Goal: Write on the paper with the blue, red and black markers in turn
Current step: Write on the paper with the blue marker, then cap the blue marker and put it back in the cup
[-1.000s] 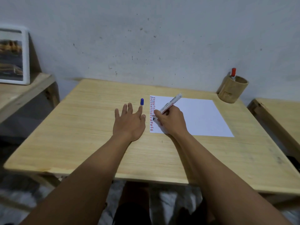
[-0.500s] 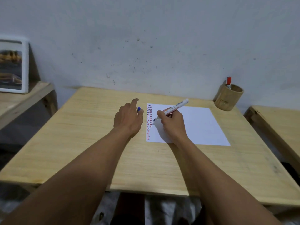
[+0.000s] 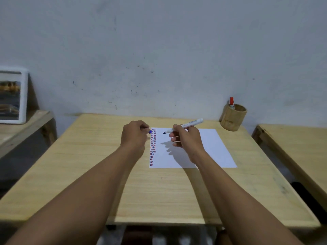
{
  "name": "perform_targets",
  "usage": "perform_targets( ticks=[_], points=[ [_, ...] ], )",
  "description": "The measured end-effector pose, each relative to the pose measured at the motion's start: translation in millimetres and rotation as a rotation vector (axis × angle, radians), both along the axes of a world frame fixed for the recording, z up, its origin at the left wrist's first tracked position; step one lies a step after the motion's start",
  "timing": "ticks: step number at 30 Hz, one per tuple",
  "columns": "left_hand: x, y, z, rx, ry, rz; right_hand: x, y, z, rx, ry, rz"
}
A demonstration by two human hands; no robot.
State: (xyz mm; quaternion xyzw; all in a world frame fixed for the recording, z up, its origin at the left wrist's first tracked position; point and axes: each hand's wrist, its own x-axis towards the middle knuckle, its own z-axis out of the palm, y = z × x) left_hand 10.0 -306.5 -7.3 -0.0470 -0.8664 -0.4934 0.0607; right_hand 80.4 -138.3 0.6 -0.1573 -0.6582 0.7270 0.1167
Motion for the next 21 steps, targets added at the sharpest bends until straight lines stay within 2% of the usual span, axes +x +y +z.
perform_targets(
  ticks=[4, 7, 13, 21],
  points=[
    [3.7, 8.3, 17.4, 0.164, -0.043, -0.043, 6.5, 8.4, 17.1, 0.018, 0.039, -0.069],
    [9.5, 16.5, 30.8, 0.268, -0.072, -0.092, 9.9, 18.3, 32.6, -0.055, 0.093, -0.13],
    [24.5, 43.1, 57.0, 0.427, -0.147, -0.2, 19.4, 30.6, 56.2, -0.104, 0.143, -0.137],
    [46.6, 77.3, 80.3, 0.456, -0.167, -0.305, 32.6, 50.2, 66.2, -0.144, 0.175, -0.149]
  ],
)
